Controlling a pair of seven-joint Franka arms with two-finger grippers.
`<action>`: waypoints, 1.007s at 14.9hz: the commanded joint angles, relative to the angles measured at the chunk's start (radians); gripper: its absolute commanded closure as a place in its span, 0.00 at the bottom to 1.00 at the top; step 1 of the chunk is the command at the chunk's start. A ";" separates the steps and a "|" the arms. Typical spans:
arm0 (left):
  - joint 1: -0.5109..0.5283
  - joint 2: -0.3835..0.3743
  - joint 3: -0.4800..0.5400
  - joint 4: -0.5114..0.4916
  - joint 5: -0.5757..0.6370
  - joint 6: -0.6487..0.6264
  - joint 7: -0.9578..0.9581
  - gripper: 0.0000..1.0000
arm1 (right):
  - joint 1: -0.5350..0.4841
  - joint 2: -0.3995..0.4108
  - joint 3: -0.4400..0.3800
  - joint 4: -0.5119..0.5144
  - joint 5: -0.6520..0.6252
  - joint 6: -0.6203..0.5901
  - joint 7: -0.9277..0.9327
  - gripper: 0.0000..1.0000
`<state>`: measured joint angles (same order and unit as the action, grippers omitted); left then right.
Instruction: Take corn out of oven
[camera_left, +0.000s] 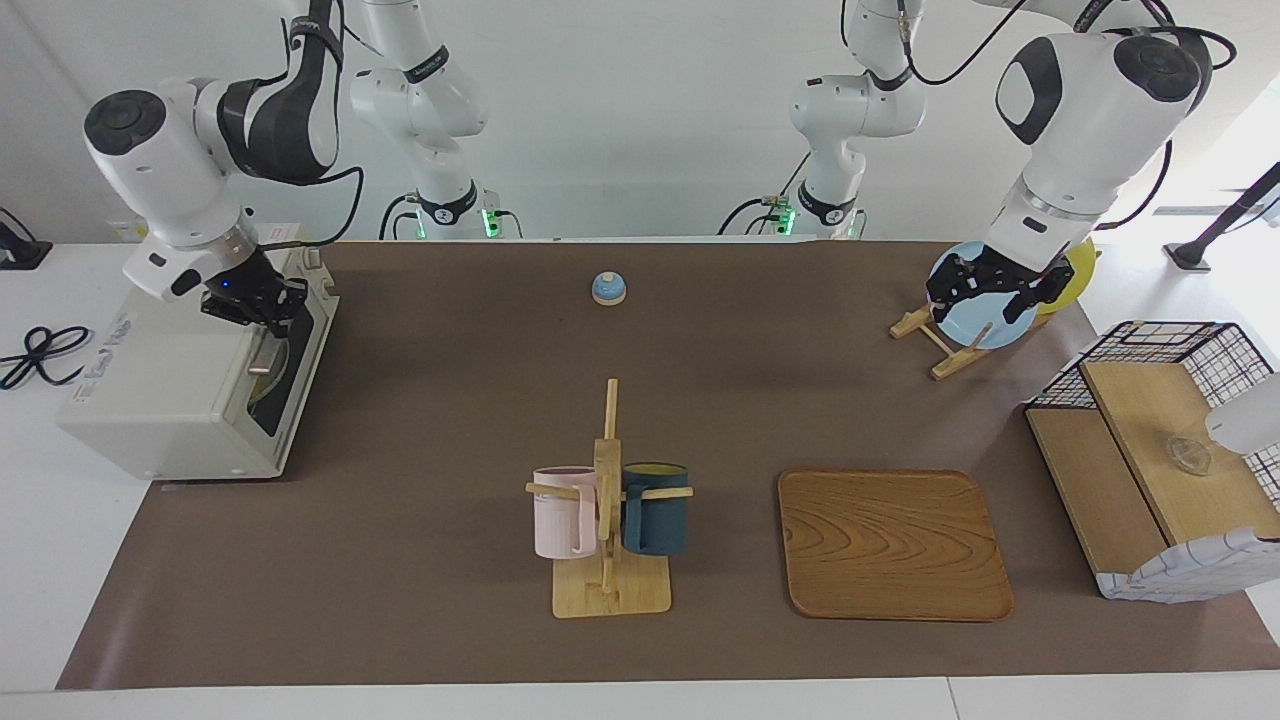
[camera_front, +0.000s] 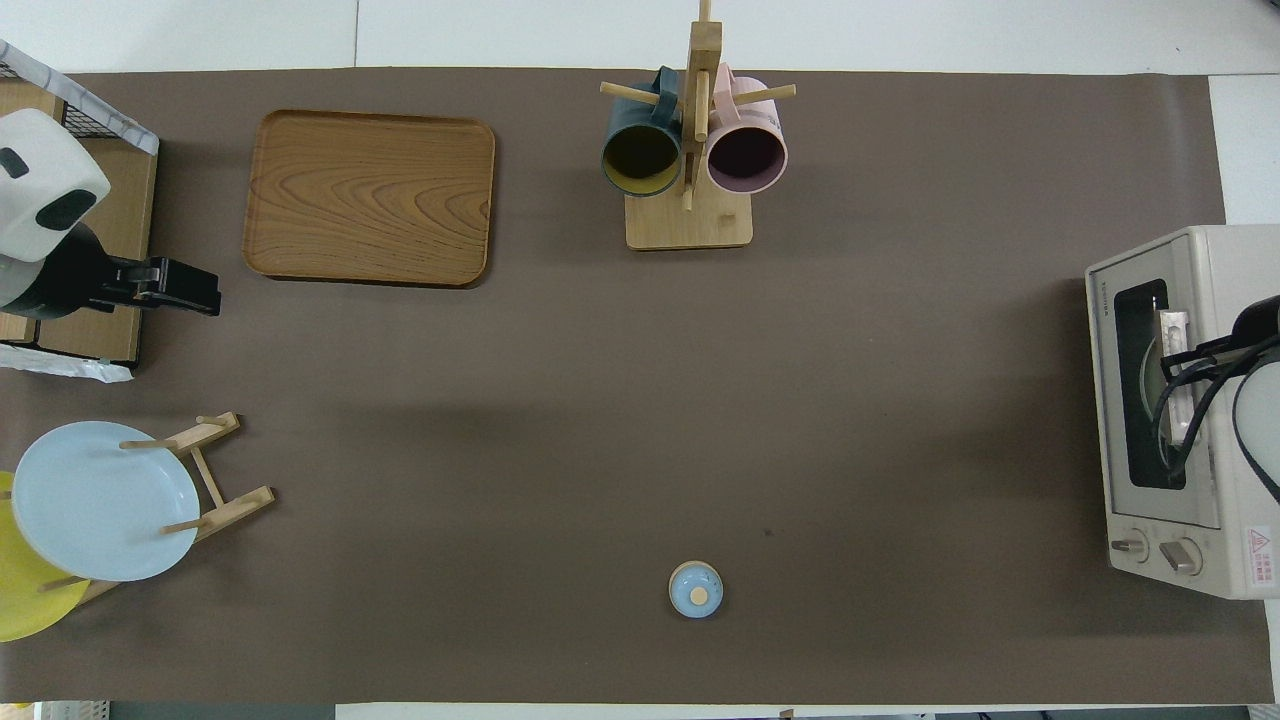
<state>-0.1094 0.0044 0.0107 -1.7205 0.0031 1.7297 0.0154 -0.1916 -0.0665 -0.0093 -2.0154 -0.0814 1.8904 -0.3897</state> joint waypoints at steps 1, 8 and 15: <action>0.010 -0.018 -0.003 -0.013 -0.012 0.002 0.012 0.00 | -0.023 -0.010 0.008 -0.025 -0.014 0.026 -0.046 1.00; 0.010 -0.018 -0.003 -0.013 -0.012 0.002 0.012 0.00 | -0.025 -0.012 0.008 -0.025 -0.054 0.016 -0.063 1.00; 0.010 -0.018 -0.003 -0.013 -0.014 0.002 0.012 0.00 | -0.022 -0.022 0.009 -0.075 -0.037 0.029 -0.051 1.00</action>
<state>-0.1094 0.0044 0.0107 -1.7205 0.0031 1.7297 0.0154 -0.2010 -0.0716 -0.0063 -2.0307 -0.1159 1.9009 -0.4226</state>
